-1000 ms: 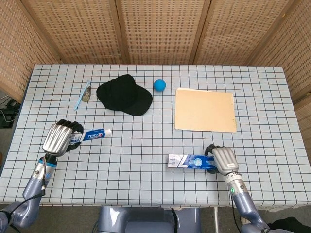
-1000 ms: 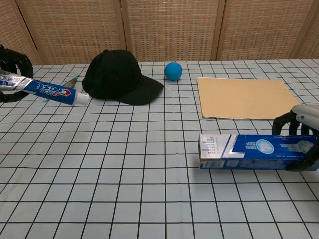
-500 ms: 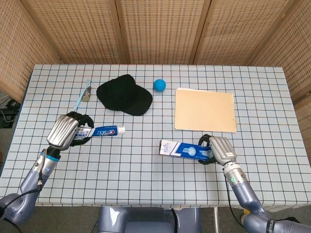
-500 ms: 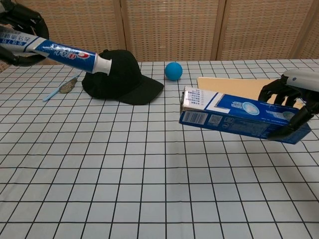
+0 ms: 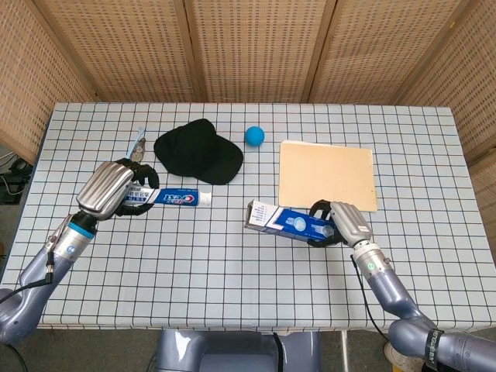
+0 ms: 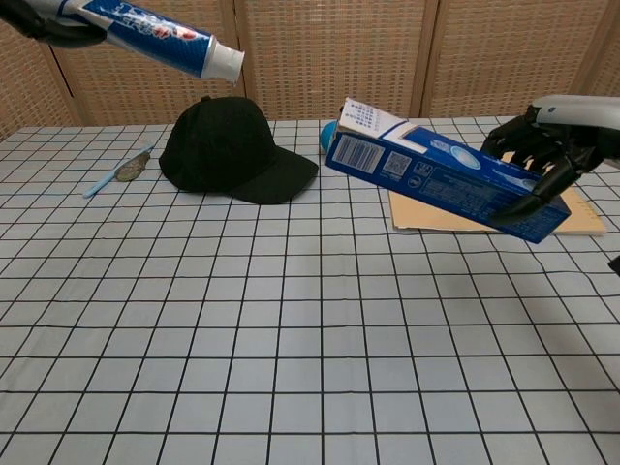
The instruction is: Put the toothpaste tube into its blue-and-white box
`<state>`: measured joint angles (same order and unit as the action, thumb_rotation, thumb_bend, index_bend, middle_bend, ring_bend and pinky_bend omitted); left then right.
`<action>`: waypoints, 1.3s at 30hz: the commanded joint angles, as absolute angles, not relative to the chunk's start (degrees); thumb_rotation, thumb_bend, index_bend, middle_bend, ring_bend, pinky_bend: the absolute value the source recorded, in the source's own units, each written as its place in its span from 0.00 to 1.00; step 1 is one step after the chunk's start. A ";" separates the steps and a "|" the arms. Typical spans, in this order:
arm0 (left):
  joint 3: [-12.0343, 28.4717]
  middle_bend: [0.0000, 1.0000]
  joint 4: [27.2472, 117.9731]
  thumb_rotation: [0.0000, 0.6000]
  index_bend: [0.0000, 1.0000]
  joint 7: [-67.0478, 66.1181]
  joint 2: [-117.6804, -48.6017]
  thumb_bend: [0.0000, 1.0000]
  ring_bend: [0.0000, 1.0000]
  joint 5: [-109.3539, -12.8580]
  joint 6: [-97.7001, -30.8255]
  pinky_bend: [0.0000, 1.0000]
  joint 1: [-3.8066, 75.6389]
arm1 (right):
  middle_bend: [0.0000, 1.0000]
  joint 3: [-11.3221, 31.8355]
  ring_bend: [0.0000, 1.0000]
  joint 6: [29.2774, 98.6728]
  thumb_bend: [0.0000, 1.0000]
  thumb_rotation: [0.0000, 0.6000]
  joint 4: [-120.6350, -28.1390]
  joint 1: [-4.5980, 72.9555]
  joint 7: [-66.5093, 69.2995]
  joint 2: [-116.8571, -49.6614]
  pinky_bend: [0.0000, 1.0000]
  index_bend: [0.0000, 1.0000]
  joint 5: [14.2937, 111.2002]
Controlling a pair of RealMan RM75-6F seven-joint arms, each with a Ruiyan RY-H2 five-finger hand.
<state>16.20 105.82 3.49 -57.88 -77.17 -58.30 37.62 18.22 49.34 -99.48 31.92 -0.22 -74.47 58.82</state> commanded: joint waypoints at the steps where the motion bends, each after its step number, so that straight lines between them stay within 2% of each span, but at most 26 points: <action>1: 17.49 0.54 107.02 1.00 0.86 3.52 -56.37 0.56 0.51 -75.41 -56.57 0.42 39.07 | 0.48 19.30 0.50 48.07 0.17 1.00 -99.07 32.90 2.22 -73.60 0.54 0.67 58.95; 8: 19.41 0.54 107.74 1.00 0.86 3.57 -54.50 0.56 0.51 -70.55 -51.90 0.42 42.50 | 0.48 20.10 0.51 47.85 0.17 1.00 -98.22 34.03 4.90 -72.82 0.54 0.68 59.74; 17: 19.36 0.54 108.07 1.00 0.86 -0.11 -53.68 0.56 0.51 -66.41 -48.59 0.42 45.55 | 0.48 19.94 0.51 47.65 0.17 1.00 -97.86 34.46 7.76 -71.60 0.54 0.68 60.71; 39: 18.82 0.54 109.94 1.00 0.86 -7.13 -57.91 0.56 0.51 -60.91 -49.21 0.42 51.29 | 0.48 17.88 0.51 47.14 0.17 1.00 -98.11 34.95 13.93 -70.13 0.54 0.68 63.49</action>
<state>18.88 109.89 -6.85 -57.79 -61.09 -49.07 51.10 17.95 47.11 -98.08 34.94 13.84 -70.17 63.41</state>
